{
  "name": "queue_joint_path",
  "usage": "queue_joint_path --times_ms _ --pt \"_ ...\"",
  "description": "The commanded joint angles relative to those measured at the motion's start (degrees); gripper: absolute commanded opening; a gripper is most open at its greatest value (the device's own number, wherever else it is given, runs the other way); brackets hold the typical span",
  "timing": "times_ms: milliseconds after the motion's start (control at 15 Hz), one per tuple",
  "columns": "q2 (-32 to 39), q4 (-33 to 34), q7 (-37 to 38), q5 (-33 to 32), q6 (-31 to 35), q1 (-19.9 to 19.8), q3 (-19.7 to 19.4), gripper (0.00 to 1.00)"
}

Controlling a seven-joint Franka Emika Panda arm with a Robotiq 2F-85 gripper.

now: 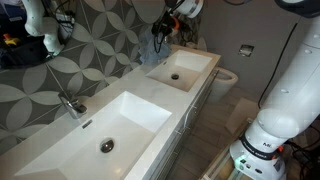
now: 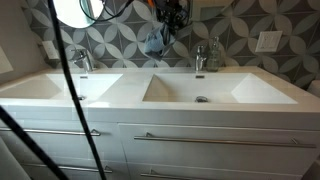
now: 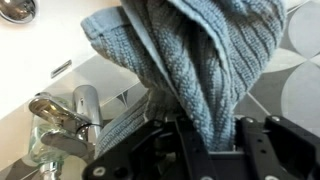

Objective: Unfold the gray towel, pick up the gray towel and wipe the tap on the right, open the tap, close the tap, put the gray towel back on the bathroom counter

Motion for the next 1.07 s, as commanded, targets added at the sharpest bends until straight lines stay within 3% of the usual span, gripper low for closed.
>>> queue_joint_path --times_ms 0,533,1000 --pt "4.38 6.35 6.18 0.83 1.69 -0.82 -1.21 0.05" --pt "12.07 15.65 22.4 -2.13 -0.62 -2.0 -3.85 0.05" --pt "18.82 24.0 25.21 0.04 -9.76 -4.64 -3.19 0.05"
